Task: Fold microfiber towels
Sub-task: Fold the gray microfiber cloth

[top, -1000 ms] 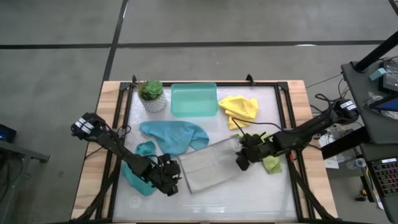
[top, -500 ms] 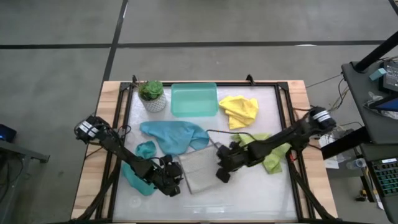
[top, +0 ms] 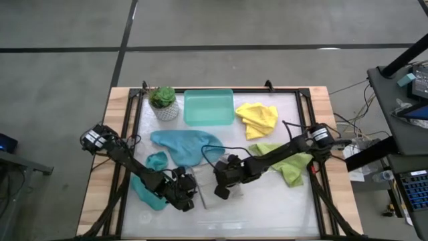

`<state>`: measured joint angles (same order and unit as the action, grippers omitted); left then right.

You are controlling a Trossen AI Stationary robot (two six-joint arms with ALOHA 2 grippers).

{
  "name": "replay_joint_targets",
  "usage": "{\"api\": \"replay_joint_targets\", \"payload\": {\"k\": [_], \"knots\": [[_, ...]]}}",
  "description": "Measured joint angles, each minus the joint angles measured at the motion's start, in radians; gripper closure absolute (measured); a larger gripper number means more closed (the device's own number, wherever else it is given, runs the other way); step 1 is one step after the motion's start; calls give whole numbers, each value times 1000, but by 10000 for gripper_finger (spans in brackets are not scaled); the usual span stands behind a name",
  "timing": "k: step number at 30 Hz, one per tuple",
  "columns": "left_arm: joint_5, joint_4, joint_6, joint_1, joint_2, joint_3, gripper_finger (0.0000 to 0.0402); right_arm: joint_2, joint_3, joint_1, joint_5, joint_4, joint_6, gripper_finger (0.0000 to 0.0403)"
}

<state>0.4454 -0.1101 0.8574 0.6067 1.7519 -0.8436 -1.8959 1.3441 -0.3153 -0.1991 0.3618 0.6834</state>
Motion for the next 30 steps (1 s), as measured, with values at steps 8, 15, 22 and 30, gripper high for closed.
{"api": "replay_joint_targets", "payload": {"k": [8,15,22,30], "knots": [[3,0,0,0,0,1,272,-44,59,0,21,-10,-32,390],[6,1,0,0,1,1,272,-98,89,0,19,-53,-48,390],[7,1,0,0,1,1,272,-115,93,0,17,-83,-51,390],[7,0,0,0,1,1,272,-115,93,0,26,-90,-67,390]]}}
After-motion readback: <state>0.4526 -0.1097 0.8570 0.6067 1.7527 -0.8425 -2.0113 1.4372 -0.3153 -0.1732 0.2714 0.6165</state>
